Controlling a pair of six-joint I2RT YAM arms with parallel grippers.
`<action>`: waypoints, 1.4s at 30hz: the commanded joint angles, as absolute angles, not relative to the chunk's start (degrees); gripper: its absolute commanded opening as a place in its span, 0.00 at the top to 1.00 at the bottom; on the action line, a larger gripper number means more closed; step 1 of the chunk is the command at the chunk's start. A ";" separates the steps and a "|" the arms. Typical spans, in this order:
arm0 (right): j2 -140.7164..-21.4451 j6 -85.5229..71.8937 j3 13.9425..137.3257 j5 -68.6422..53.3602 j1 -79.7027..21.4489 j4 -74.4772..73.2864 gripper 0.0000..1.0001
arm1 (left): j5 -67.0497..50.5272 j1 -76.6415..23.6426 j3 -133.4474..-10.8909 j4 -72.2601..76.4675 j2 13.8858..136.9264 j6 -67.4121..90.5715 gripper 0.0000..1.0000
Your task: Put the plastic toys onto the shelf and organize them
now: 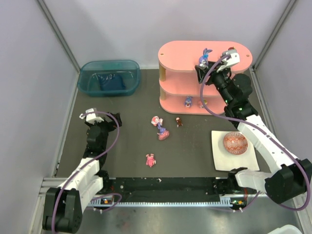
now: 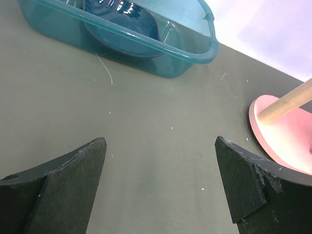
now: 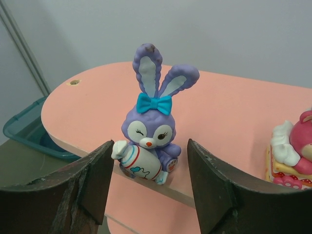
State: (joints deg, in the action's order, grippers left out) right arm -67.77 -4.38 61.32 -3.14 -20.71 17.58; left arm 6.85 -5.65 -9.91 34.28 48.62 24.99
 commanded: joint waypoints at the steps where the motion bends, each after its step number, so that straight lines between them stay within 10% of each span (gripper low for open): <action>1: -68.20 -5.19 64.42 -3.96 -19.78 19.78 0.40 | 6.33 -5.27 -9.76 37.09 48.69 25.14 0.01; 19: -67.85 -4.83 63.46 -2.64 -19.86 20.48 0.68 | 6.33 -5.27 -9.76 37.09 48.69 25.22 0.01; 42: -69.43 -7.56 64.25 5.27 -20.74 19.34 0.72 | 6.33 -5.19 -9.76 37.18 48.69 25.22 0.01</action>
State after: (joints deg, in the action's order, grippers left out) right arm -68.27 -6.55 61.63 3.81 -20.56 17.93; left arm 6.85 -5.65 -9.91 34.28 48.64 25.06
